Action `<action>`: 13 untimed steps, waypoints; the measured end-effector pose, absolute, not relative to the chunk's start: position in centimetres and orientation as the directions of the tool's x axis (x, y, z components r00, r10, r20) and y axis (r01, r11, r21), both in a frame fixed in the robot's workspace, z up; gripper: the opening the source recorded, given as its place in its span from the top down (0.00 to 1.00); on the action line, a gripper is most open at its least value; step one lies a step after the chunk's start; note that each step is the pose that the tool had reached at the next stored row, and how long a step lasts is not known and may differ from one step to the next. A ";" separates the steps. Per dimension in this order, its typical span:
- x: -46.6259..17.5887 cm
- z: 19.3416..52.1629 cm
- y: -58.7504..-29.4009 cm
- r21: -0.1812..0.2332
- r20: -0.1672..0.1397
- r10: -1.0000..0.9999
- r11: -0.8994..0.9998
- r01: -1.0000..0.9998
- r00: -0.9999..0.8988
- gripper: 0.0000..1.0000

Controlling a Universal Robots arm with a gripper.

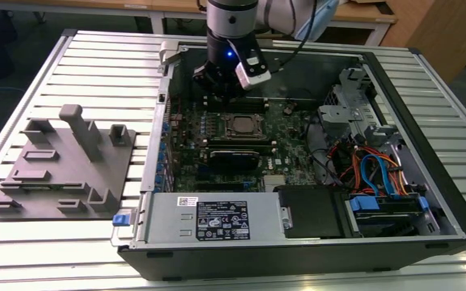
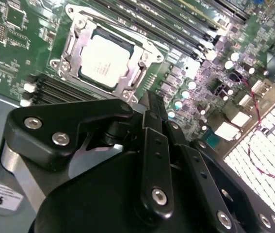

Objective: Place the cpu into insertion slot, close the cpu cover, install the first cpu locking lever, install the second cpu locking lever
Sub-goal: 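Install the first cpu locking lever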

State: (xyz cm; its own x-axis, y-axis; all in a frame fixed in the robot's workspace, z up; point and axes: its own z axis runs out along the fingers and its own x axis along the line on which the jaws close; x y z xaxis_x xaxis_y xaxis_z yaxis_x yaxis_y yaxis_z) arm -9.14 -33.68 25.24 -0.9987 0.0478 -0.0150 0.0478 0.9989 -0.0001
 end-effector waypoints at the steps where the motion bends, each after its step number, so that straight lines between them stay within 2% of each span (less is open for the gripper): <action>1: -9.4 25.2 -33.7 0.000 -0.021 0.048 0.999 0.048 -0.999 0.90; 3: -9.8 25.2 -33.7 0.001 -0.029 0.048 0.999 0.048 -0.998 0.90; 13: -10.8 25.1 -33.4 0.011 -0.031 0.048 0.999 0.047 -0.998 0.90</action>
